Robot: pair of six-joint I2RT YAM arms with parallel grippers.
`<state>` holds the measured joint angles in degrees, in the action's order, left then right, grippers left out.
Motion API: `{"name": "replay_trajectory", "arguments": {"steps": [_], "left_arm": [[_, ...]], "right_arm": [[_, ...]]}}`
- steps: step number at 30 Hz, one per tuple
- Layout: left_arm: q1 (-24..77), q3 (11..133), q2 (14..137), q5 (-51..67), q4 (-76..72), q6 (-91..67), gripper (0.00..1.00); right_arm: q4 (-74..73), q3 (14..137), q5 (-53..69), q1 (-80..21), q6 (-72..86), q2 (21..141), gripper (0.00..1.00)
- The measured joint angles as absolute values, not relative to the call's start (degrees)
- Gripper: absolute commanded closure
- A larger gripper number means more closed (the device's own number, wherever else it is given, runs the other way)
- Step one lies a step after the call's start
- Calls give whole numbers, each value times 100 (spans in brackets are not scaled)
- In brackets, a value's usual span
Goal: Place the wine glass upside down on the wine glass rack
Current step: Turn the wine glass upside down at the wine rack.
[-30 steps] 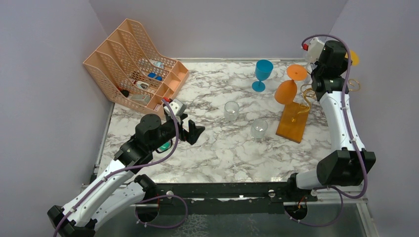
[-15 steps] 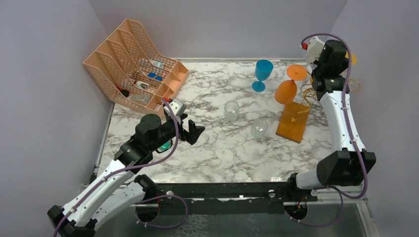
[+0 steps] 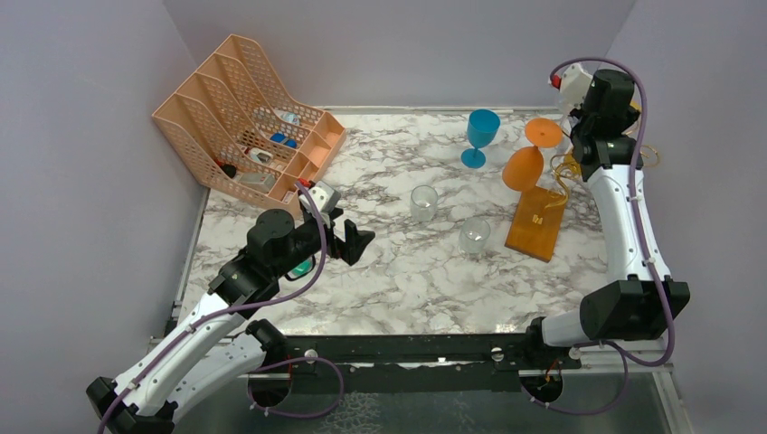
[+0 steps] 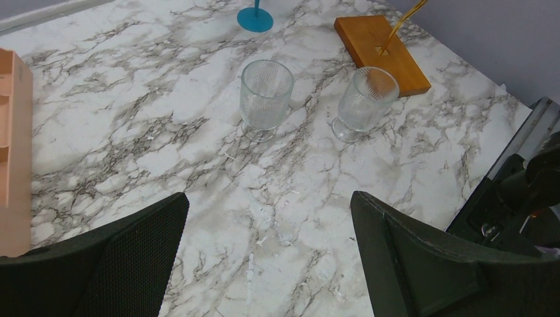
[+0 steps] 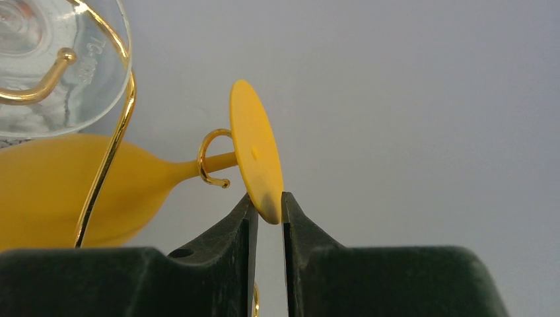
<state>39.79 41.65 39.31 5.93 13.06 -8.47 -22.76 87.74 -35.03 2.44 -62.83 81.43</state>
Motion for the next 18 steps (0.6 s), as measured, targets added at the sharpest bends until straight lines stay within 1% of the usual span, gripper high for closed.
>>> {"name": "replay_trajectory", "arguments": {"steps": [11, 18], "left_arm": [[3983, 4165, 3903, 596, 1306, -847, 1], [3983, 4165, 3903, 593, 1306, -847, 1]], "right_arm": [[-2908, 9028, -3308, 193, -5780, 8143, 78], [-3295, 9238, -3183, 178, -5465, 8143, 71]]}}
